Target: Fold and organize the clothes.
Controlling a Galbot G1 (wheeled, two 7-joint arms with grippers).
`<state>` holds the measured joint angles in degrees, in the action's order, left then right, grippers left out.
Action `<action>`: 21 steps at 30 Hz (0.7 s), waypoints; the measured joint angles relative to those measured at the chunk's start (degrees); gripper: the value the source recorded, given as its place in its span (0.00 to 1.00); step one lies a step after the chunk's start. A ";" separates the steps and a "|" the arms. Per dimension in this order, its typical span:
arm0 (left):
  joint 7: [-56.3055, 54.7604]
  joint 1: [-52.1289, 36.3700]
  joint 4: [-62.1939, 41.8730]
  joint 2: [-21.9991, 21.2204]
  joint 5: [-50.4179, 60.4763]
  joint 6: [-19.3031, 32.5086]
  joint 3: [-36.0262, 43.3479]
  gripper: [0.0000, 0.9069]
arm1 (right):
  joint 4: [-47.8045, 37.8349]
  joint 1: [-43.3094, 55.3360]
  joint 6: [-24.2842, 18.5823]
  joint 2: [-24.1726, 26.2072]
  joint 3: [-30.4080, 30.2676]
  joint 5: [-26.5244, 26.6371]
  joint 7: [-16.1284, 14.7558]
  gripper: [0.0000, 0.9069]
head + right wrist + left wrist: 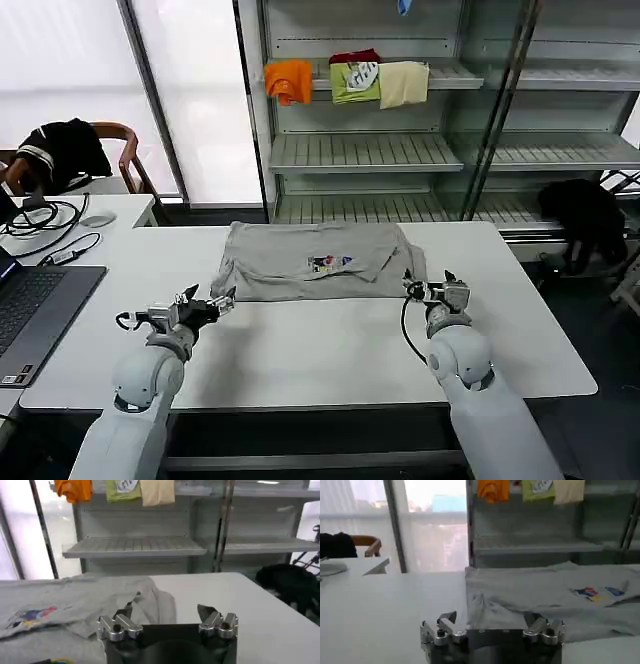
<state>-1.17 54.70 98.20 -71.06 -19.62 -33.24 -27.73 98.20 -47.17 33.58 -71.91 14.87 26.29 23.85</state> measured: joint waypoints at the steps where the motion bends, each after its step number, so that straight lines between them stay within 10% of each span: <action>1: 0.00 -0.23 -0.50 -0.08 0.00 0.00 0.03 1.00 | -0.29 0.13 0.00 0.04 0.00 -0.18 -0.07 1.00; 21: -1.08 -6.19 -10.44 -0.44 -0.49 0.02 0.20 1.00 | -4.03 0.69 -0.01 -0.57 -1.04 -2.94 -1.25 1.00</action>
<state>-2.25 48.51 87.76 -71.50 -20.12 -33.21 -27.53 94.17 -46.48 33.57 -72.49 13.83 23.35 22.60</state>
